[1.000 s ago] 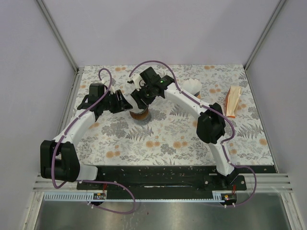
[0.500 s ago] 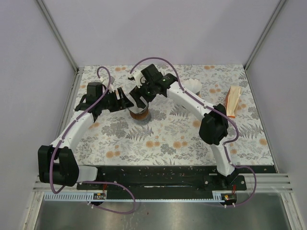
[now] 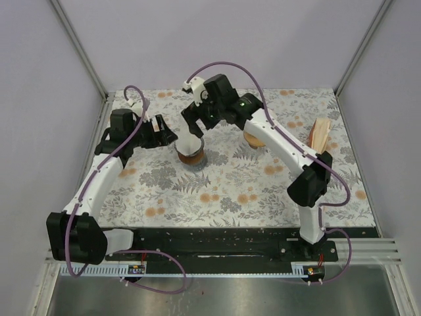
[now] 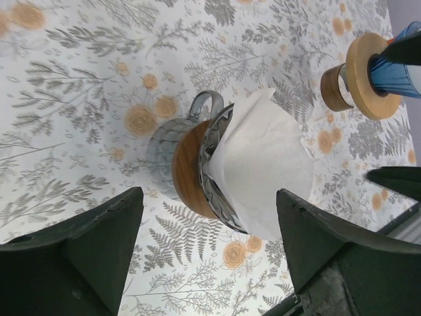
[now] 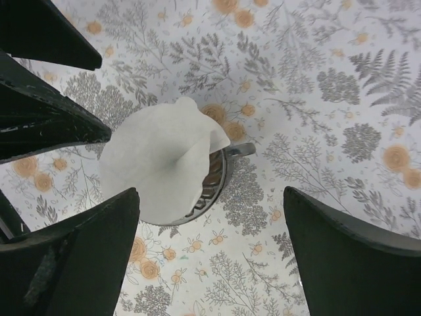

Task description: Place the coffee filter in the dripper

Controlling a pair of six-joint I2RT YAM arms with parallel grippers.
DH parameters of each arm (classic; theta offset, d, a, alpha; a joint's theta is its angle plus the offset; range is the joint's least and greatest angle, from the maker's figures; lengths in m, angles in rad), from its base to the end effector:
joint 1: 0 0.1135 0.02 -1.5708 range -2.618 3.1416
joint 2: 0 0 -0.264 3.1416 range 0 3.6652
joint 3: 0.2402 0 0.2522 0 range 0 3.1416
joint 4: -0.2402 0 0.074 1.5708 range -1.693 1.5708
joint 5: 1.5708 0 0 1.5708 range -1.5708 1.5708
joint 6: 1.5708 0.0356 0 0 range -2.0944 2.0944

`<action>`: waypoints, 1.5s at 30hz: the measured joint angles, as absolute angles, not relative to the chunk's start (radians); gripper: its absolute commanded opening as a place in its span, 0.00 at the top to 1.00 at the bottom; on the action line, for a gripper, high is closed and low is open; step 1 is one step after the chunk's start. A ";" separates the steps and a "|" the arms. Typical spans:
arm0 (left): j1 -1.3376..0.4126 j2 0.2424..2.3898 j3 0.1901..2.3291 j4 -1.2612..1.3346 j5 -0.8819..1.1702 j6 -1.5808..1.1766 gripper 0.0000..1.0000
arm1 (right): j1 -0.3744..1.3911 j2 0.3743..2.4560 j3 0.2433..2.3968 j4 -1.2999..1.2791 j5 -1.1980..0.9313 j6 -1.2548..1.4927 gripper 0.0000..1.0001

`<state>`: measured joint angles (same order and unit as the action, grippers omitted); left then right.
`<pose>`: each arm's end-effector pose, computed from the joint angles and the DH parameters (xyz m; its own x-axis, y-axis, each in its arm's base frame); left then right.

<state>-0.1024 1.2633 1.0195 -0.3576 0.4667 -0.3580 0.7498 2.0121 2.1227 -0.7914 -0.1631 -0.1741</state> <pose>0.2764 -0.0445 0.3044 -0.6885 -0.2438 -0.6831 0.2340 0.8168 -0.5274 0.3286 0.3139 0.3702 -0.3212 -0.5326 -0.7830 -0.8330 0.5522 -0.0340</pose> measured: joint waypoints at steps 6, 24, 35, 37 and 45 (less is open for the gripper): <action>-0.070 1.211 1.068 -0.372 0.377 -0.290 0.07 | 0.699 1.852 2.083 -0.774 -0.094 -0.112 0.01; 0.120 1.206 1.049 -0.364 0.253 -0.231 0.06 | 0.341 1.329 1.527 -0.628 0.071 0.082 0.01; 0.148 1.165 0.865 -0.212 0.176 -0.159 0.04 | 0.115 1.147 1.201 -0.485 0.176 0.182 0.01; 0.150 1.153 0.812 -0.156 0.160 -0.142 0.04 | 0.095 1.113 1.126 -0.432 0.212 0.189 0.01; 0.152 1.139 0.583 0.097 0.130 -0.109 0.02 | 0.073 1.025 0.774 -0.184 0.366 0.176 0.01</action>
<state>0.1524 1.1389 0.5827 0.0975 0.1295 -0.1089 0.0727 1.0248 0.7742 -0.1837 0.3656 0.1764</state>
